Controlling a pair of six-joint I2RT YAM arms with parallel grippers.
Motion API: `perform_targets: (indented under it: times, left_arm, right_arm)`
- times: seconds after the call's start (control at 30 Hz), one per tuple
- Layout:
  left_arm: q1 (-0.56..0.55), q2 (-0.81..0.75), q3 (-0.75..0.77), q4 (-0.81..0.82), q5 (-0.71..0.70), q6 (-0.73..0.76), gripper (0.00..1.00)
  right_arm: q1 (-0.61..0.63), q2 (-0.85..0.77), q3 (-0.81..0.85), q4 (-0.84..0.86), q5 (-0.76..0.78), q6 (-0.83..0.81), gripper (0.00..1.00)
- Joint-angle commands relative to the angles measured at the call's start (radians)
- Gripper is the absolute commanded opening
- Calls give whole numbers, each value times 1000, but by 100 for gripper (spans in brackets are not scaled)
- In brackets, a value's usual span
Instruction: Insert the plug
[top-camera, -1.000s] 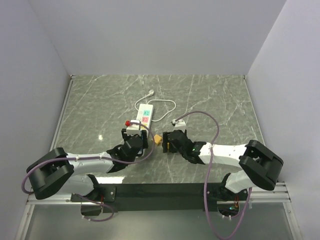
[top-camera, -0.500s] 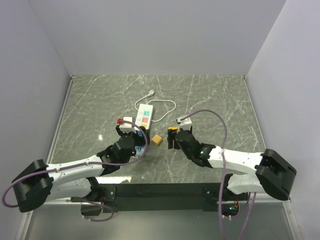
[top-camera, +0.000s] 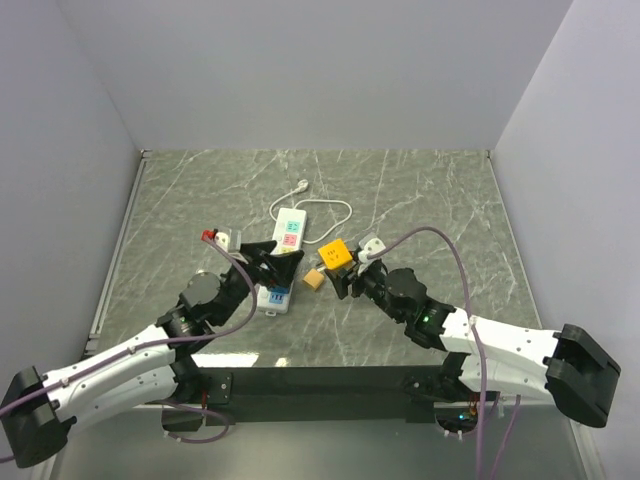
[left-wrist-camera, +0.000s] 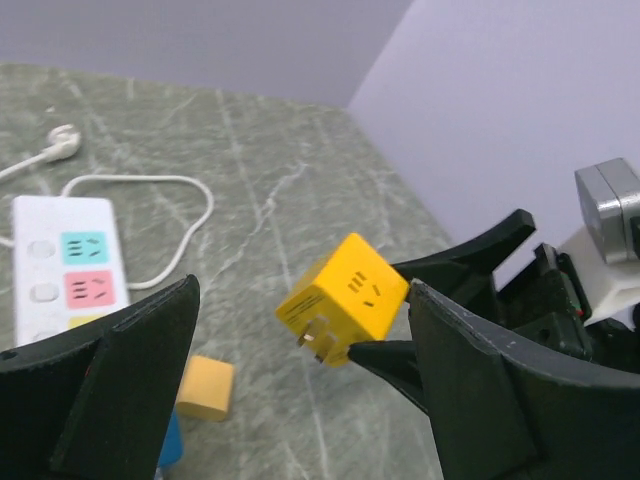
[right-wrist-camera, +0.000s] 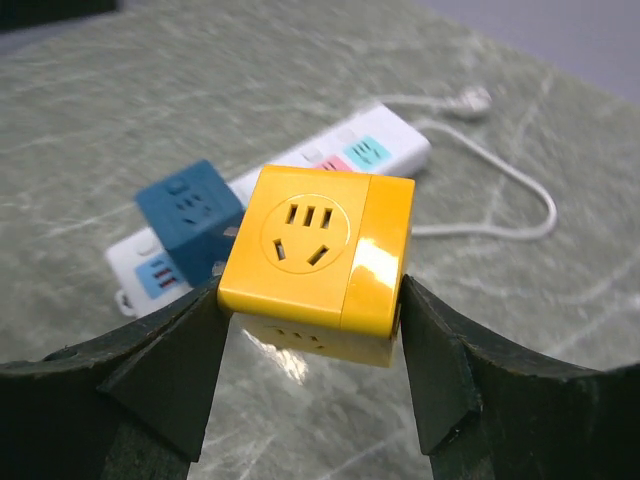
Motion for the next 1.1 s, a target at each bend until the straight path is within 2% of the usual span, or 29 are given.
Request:
perform_targets:
  times: [0.0, 0.23, 0.4, 0.6, 0.7, 0.8, 0.87, 0.9, 1.07]
  left_arm:
    - [19, -23, 7, 0, 163, -24, 91]
    - [37, 28, 2, 10, 217, -69, 92]
    - [108, 37, -36, 61, 292, -116, 93]
    - [241, 80, -90, 206, 534, -207, 94]
    - [289, 124, -121, 317, 642, -254, 94]
    - [295, 129, -124, 325, 647, -255, 94]
    - [295, 108, -125, 308, 628, -230, 95]
    - [295, 99, -127, 297, 615, -221, 95]
    - [296, 92, -124, 273, 584, -185, 97]
  right_arm:
    - [6, -60, -1, 177, -187, -135, 48]
    - [6, -49, 21, 182, -259, -170, 44]
    - [4, -40, 10, 216, -299, -172, 42]
    - [6, -26, 13, 230, -303, -184, 37]
    - [6, -9, 10, 248, -305, -187, 30]
    - [4, 15, 25, 242, -280, -183, 26]
    - [4, 40, 42, 217, -247, -177, 18]
    - [3, 44, 53, 214, -239, -175, 0]
    - [-2, 90, 68, 243, -239, -164, 0]
